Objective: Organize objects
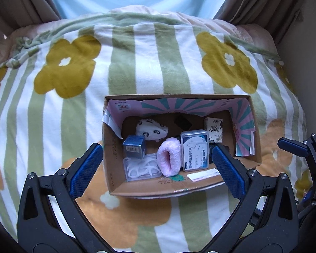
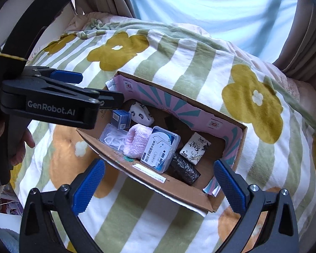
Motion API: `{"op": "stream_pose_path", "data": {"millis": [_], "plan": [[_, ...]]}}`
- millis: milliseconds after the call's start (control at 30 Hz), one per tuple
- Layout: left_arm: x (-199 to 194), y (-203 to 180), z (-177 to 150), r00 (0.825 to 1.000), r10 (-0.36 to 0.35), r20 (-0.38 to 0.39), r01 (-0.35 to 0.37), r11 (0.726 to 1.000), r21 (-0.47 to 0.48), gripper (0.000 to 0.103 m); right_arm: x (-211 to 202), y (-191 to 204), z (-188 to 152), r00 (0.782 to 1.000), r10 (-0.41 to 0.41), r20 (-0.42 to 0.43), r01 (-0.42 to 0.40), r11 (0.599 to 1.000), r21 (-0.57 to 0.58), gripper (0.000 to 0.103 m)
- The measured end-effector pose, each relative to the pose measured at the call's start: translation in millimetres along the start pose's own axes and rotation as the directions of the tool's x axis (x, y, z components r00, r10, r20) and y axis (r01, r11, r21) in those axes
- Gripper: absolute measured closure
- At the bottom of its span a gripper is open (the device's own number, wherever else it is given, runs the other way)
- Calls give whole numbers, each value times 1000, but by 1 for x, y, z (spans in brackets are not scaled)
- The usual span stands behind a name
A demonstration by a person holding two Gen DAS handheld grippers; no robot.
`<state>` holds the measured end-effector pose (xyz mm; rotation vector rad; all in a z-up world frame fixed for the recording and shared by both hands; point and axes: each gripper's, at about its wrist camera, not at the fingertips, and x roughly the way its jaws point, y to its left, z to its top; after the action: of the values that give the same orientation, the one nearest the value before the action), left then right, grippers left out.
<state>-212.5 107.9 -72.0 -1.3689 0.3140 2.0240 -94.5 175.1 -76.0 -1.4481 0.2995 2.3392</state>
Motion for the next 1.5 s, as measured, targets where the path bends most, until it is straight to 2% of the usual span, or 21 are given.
{"op": "stream_pose_path", "data": {"millis": [300,533,667,767,933,1500], "plan": [[-108,1,-47,995,19,98,-17,1000,-21,0,-82,17,-18,999,-38,31,35,994,108,0],[-153,4,-92,990,48,134,-46,999,-15,0,-126,20,-44,995,-83,53,64,952,298,0],[-159,4,-117,990,48,132,-45,999,-24,0,-139,25,-57,990,-126,59,95,920,381,0],[-161,1,-132,990,42,133,-39,999,-26,0,-145,30,-67,984,-172,54,137,908,396,0],[-165,0,-147,991,37,132,-35,999,-22,0,-148,34,-79,979,-196,46,161,899,407,0],[-169,0,-147,989,43,138,-38,999,-38,0,-157,35,-86,973,-226,51,186,893,410,0]]}}
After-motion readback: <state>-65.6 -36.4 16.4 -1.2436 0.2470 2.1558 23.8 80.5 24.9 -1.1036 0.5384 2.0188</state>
